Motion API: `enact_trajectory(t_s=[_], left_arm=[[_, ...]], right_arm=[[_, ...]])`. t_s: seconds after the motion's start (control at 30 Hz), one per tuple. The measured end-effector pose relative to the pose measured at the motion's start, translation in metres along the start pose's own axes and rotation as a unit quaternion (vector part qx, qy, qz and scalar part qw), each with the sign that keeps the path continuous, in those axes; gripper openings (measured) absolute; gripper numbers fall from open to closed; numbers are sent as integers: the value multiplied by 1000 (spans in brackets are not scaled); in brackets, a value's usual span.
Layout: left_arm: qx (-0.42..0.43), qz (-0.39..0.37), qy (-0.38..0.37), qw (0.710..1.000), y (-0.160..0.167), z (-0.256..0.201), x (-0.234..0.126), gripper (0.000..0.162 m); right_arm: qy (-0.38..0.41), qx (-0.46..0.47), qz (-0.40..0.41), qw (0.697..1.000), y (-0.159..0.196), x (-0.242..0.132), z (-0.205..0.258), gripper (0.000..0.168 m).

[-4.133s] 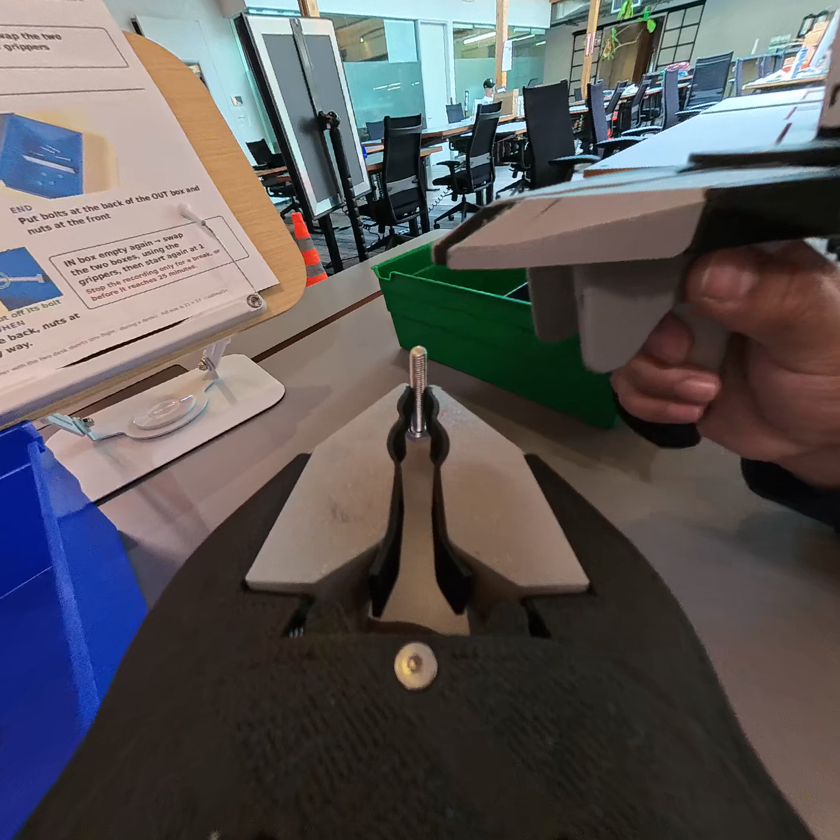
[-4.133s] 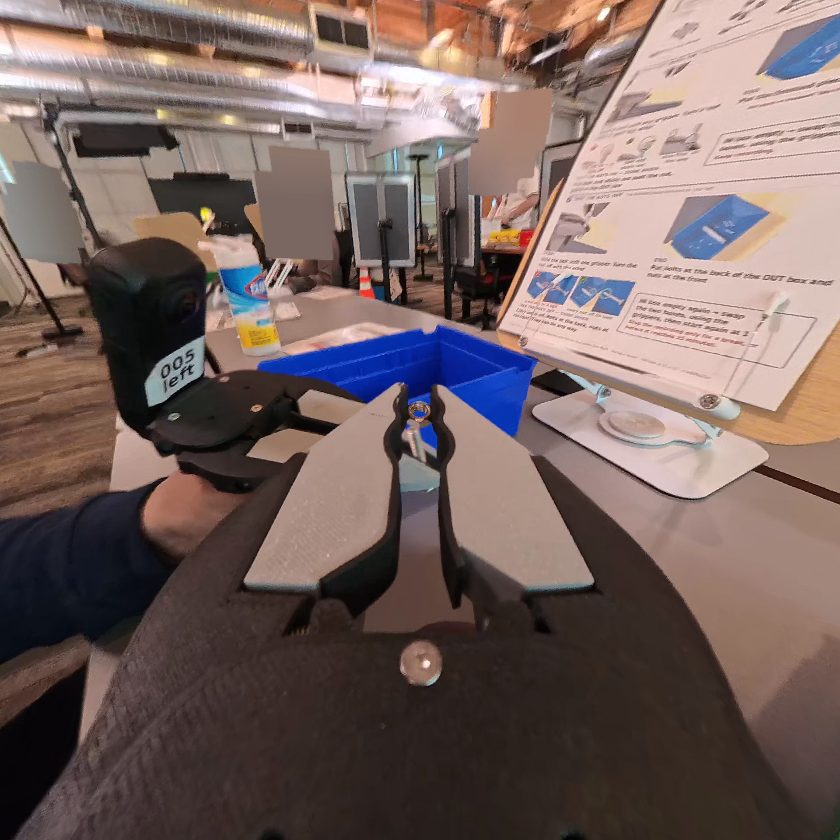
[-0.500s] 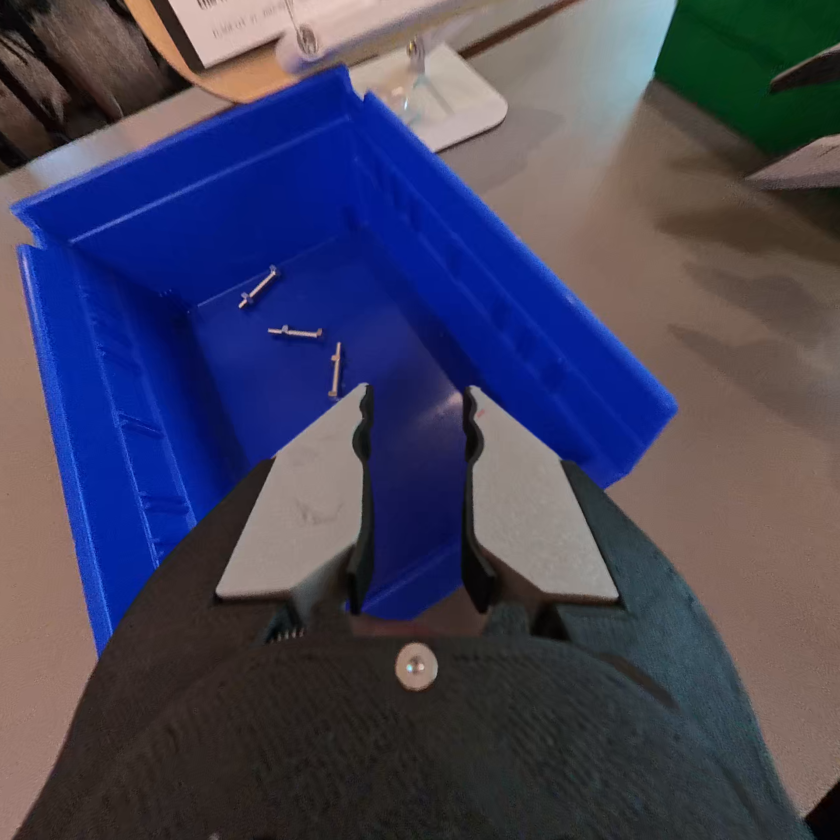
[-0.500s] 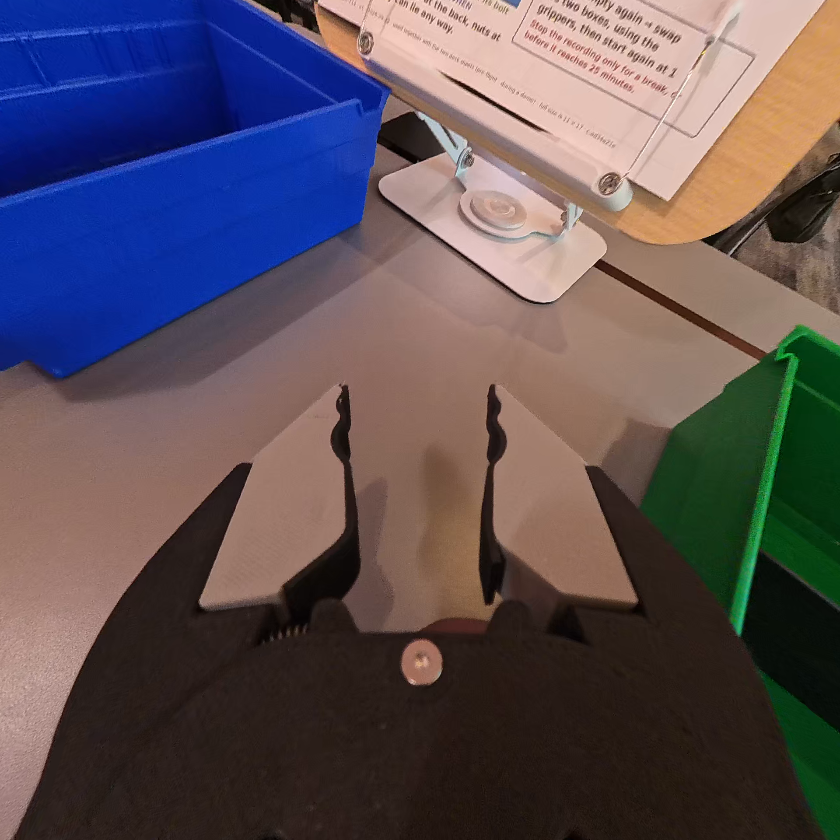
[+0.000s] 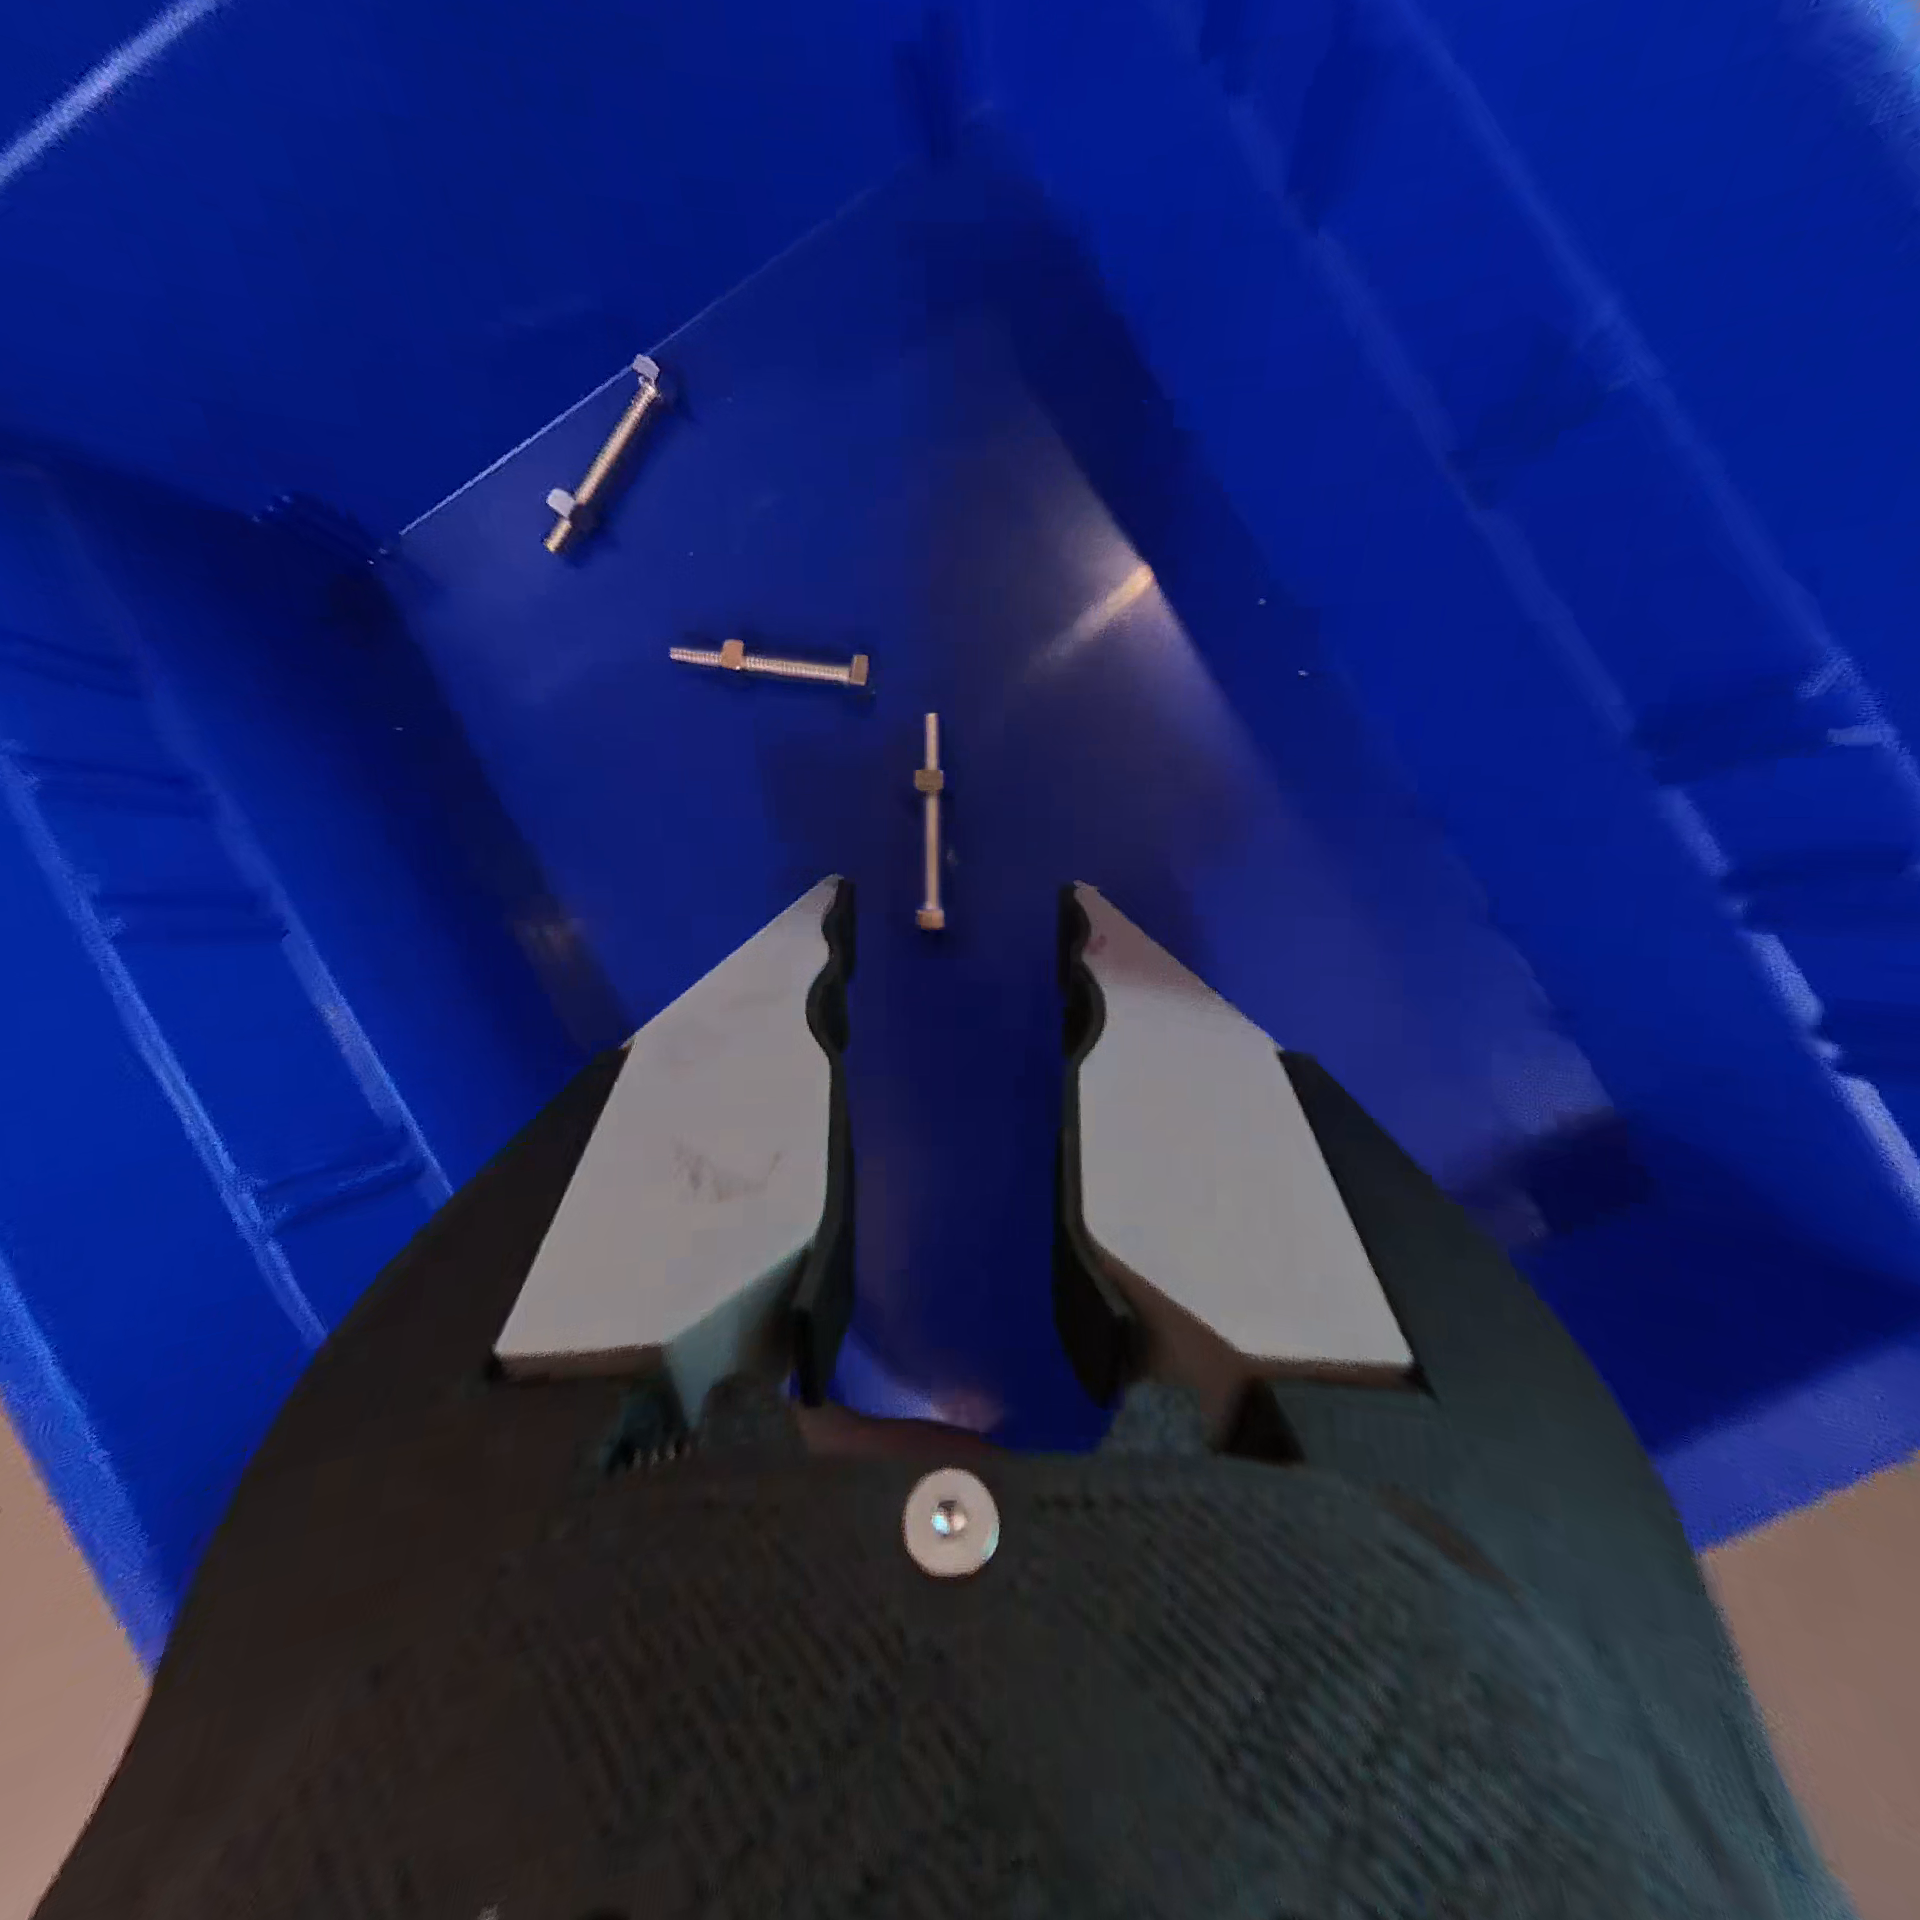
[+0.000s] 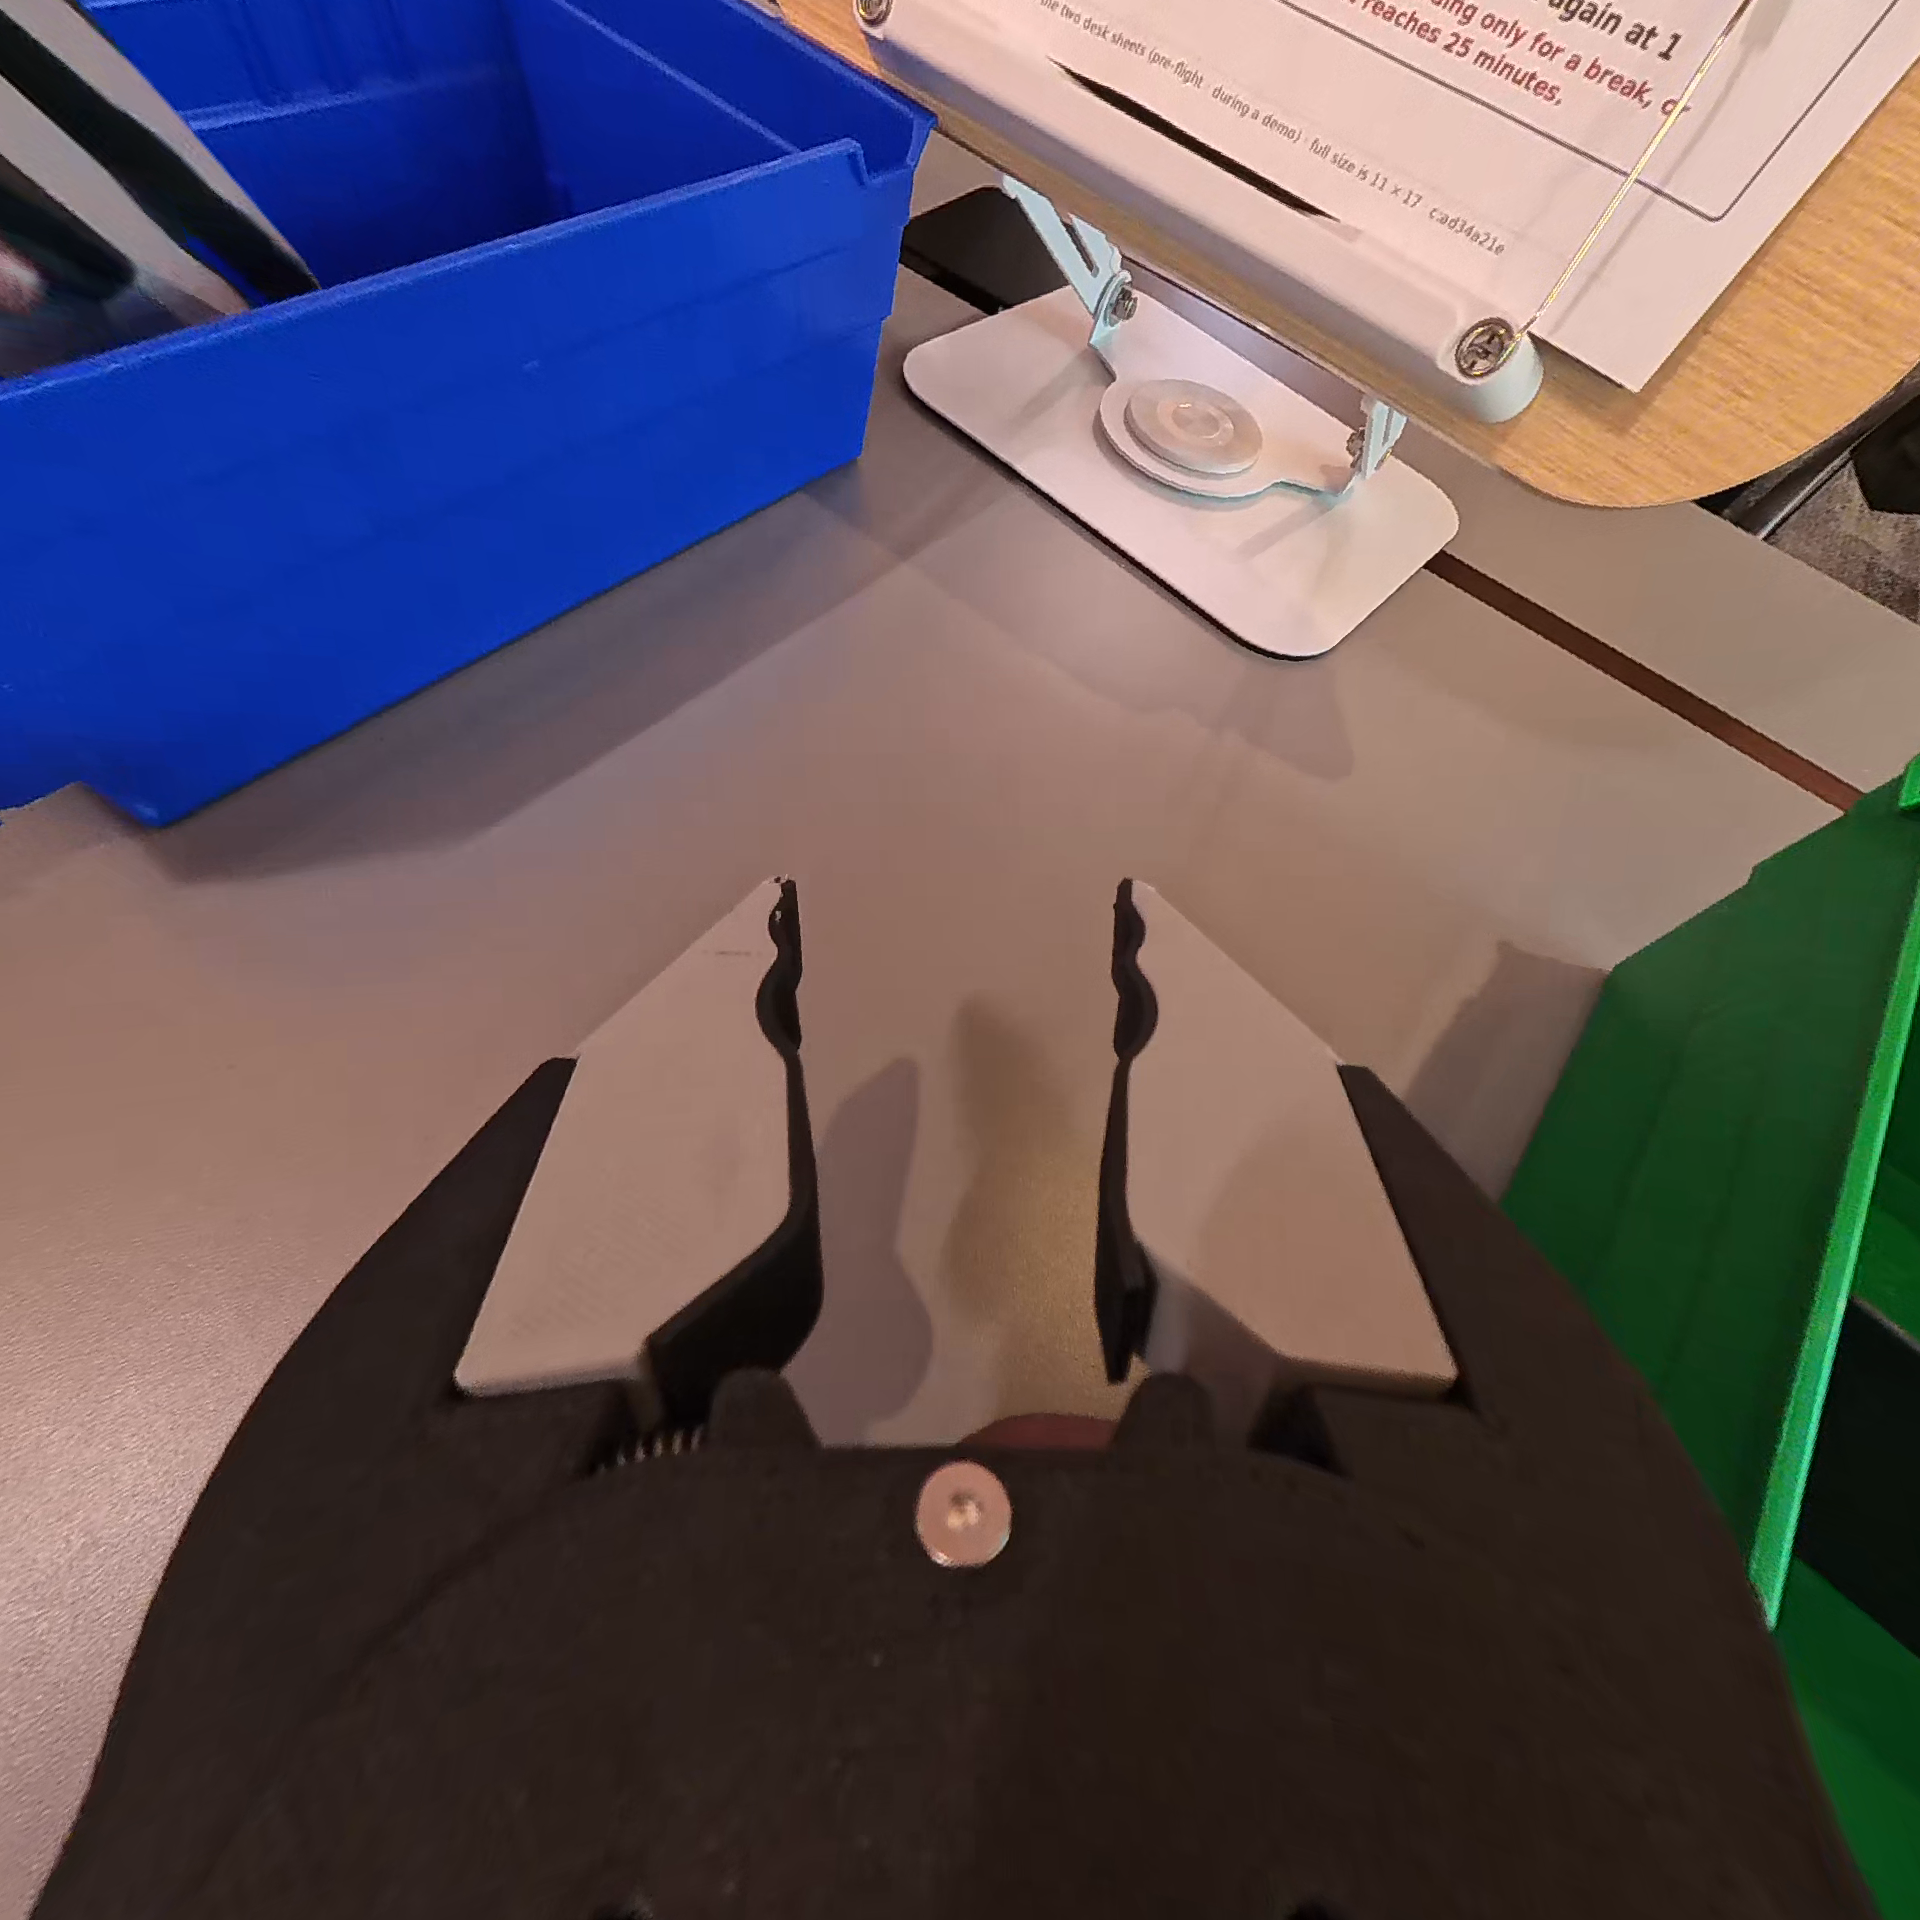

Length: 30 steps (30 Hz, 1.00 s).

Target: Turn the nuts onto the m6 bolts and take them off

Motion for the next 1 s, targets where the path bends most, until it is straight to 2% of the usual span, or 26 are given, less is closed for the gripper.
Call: enact_trajectory(t_s=[0.03, 0.1, 0.17, 0.27, 0.33, 0.4, 0.47, 0.57, 0.63, 0.7, 0.77, 0.83, 0.9, 1.0], left_arm=[[-3, 8, 1, 1000, 0, 2, 6, 37], [-5, 27, 4, 1000, 2, 4, 16, 37], [-17, 17, 20, 1000, 0, 5, 20, 6], [-3, 11, 22, 1000, 0, 6, 19, 4], [15, 0, -5, 1000, 1, 7, 14, 4], [26, -37, -31, 999, -4, 6, 1, 4], [26, -109, -51, 992, -17, 1, -23, 3], [39, -289, -9, 956, -48, -38, -81, 3], [36, -404, 55, 912, -64, -79, -121, 3], [45, -477, 133, 868, -72, -127, -142, 2], [60, -502, 144, 851, -74, -164, -138, 2], [56, -538, 105, 834, -75, -184, -126, 2], [68, -555, 82, 825, -77, -203, -107, 2], [81, -560, 102, 818, -88, -226, -83, 2]], right_arm=[[0, -1, 0, 1000, 0, 0, 0, 57], [-1, -3, 1, 1000, 0, 0, 0, 57], [-2, -5, 1, 1000, 0, 0, 0, 57], [-4, -6, -2, 1000, -1, -1, 0, 57], [-8, -5, -6, 1000, -2, -2, 0, 56], [-22, 3, -15, 1000, -4, -4, 2, 56], [-45, 15, -33, 998, -9, -8, 5, 56], [-117, 43, -79, 989, -20, -20, 13, 56], [-174, 63, -126, 975, -30, -33, 17, 55], [-225, 84, -182, 954, -40, -49, 18, 52], [-252, 106, -243, 931, -49, -66, 12, 49], [-259, 123, -295, 911, -55, -81, 3, 42], [-238, 140, -314, 908, -55, -86, -7, 41], [-209, 150, -306, 917, -53, -81, -14, 44]])
Point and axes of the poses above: each gripper's, where its closed fingertips meet, x out along the fingers, y out of its underside, z = x × y across the jaws, the point moved 6 cm from there along -x, back along the fingers, and after that the axes turned 4 degrees about y, right-handed, at the moved point
